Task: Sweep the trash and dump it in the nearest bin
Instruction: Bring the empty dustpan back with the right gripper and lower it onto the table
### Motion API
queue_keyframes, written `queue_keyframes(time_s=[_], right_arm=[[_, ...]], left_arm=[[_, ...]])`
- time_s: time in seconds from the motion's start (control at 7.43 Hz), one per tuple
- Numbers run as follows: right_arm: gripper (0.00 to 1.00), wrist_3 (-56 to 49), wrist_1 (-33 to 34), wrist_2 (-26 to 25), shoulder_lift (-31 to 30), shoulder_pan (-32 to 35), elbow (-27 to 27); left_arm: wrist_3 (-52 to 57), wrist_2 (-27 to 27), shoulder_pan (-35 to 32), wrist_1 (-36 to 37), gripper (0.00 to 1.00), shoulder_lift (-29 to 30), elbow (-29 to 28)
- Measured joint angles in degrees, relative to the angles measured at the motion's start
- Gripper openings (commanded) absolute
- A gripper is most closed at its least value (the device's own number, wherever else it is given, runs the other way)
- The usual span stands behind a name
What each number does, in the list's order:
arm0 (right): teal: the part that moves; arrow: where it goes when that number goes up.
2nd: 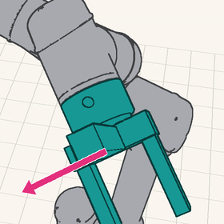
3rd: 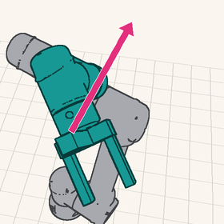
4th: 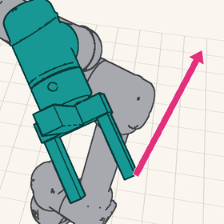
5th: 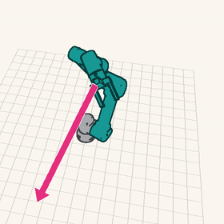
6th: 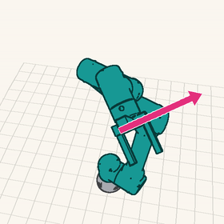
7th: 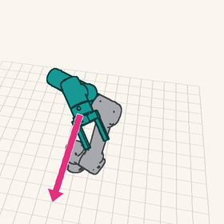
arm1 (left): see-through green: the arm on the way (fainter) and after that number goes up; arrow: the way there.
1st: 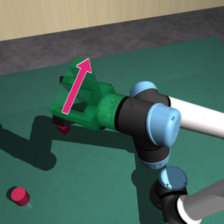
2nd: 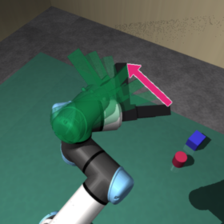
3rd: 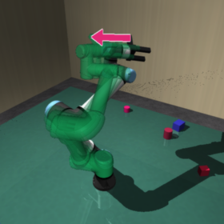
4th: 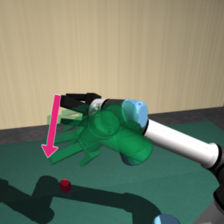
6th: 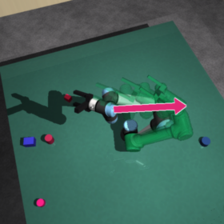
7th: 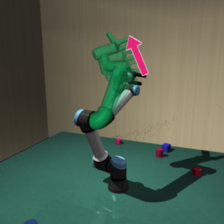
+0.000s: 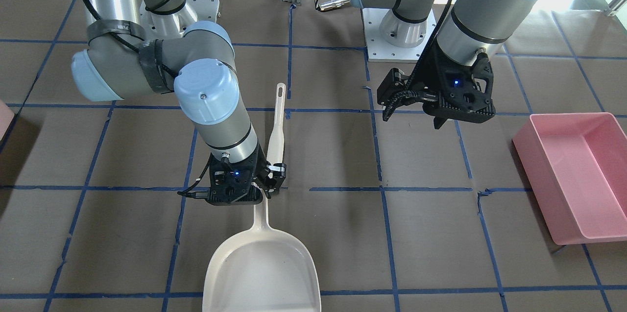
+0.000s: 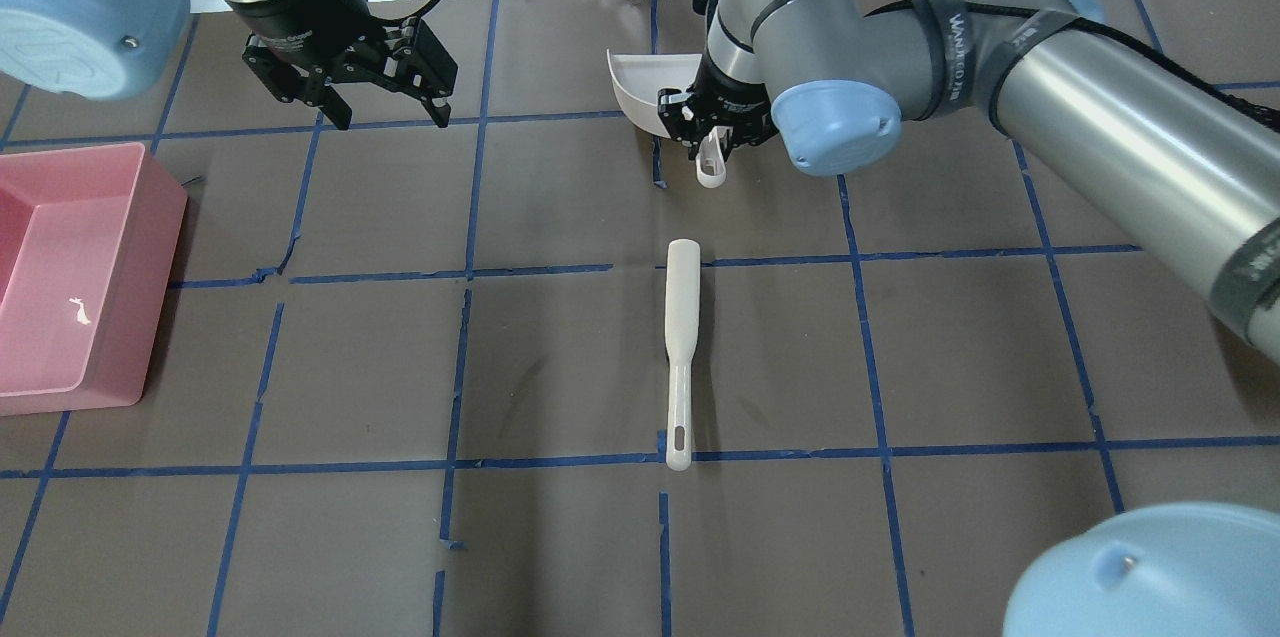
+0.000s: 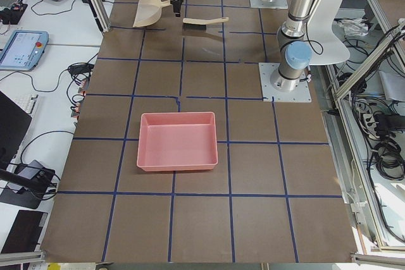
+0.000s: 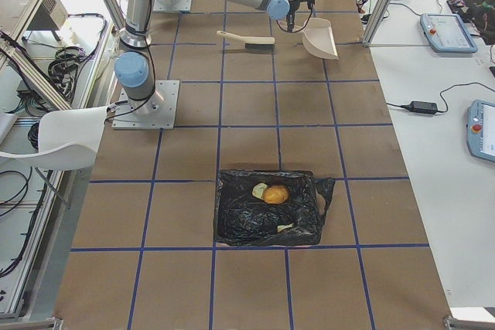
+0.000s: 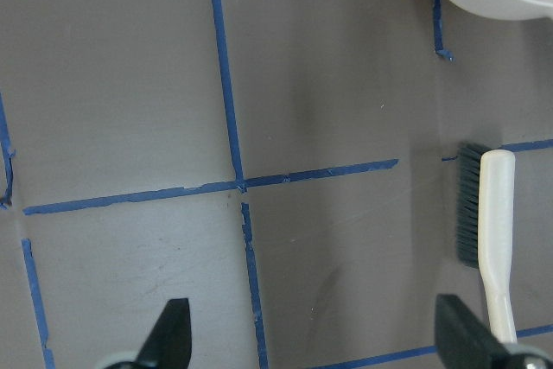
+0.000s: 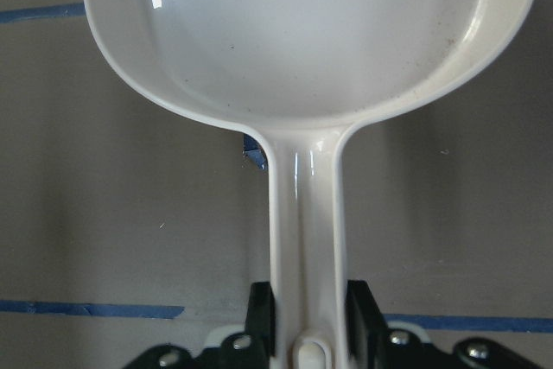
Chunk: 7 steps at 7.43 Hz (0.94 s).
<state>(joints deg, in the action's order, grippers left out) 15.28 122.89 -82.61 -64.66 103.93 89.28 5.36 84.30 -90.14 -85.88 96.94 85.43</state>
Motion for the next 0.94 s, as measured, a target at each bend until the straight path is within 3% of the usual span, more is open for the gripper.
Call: queue_keyframes(time_s=[0.67,0.81,0.94], right_arm=[[0.12,-3.5,1.0,0.1,2.1,1.4,0.0],[0.20,-3.4,1.0,0.1,2.3,1.9,0.0],[0.49,-3.2,1.1,0.0,2.4,2.2,0.0]], left_arm=[[0.2,0.1,0.0,0.0,1.00,0.0,0.0],[0.2,0.1,0.1,0.0,1.00,0.0,0.0],[0.2,0.1,0.1,0.0,1.00,0.0,0.0]])
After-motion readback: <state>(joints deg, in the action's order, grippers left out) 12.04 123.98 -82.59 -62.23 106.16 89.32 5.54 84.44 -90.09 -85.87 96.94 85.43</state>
